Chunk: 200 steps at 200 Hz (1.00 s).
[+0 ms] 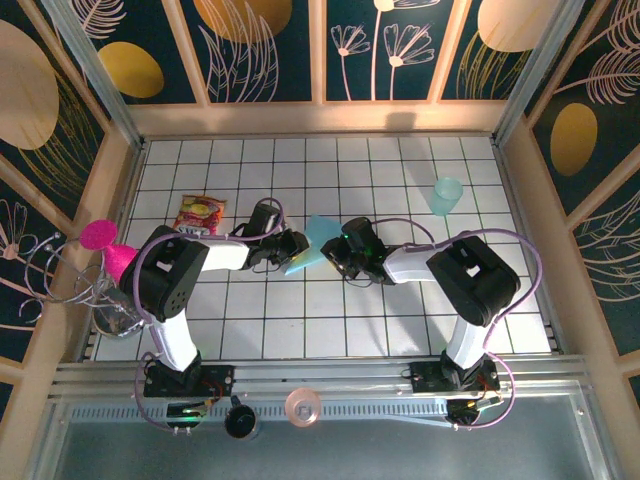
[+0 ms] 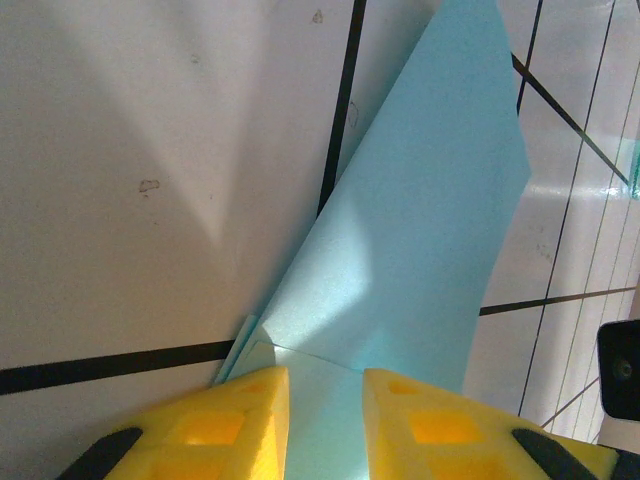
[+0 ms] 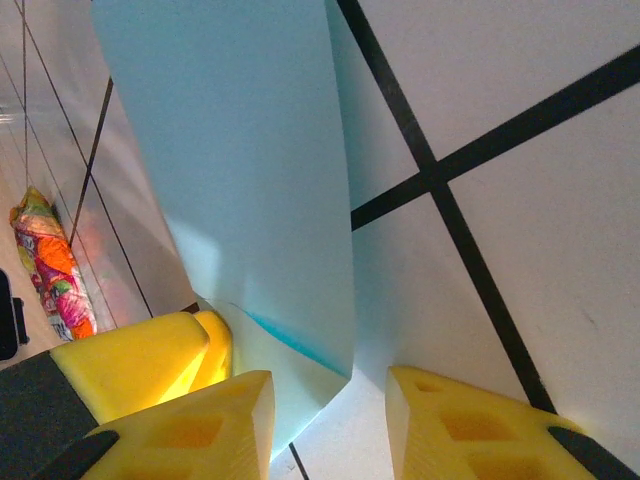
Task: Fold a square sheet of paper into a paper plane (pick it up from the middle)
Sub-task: Fold the wing for the fifth time at the center of the table.
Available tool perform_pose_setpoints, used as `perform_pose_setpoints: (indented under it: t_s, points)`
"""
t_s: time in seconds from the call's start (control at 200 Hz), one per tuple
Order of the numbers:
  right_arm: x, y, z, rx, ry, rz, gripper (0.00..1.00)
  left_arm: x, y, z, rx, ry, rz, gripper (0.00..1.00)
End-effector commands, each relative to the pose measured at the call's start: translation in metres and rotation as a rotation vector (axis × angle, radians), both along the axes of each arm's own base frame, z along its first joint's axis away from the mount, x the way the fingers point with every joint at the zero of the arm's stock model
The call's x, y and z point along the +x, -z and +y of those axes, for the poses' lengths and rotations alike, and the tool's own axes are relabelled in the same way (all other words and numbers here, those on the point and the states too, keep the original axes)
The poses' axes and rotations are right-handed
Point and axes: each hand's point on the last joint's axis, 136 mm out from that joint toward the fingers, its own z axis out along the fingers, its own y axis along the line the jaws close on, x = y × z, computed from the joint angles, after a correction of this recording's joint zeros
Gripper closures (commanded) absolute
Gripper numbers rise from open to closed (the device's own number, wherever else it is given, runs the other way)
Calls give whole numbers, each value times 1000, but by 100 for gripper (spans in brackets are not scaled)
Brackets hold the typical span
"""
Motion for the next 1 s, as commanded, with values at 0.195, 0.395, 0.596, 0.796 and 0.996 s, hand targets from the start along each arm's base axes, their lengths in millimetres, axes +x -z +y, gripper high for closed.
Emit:
perform_pose_setpoints:
  t_s: [0.195,0.395,0.596,0.796,0.996]
  points:
    - [8,-23,15,140,-33,-82,71,-18,18,5,37,5,84,74]
    - [11,-30,19,179,-32,-111,74,-15,12,4,30,8,70,73]
    - [10,-25,18,170,-29,-98,76,-12,5,2,22,10,56,73]
    - [9,-15,16,123,-32,-64,78,-7,-5,0,20,14,25,71]
    - [10,-13,19,126,-40,-50,78,-6,-8,-2,15,25,16,71]
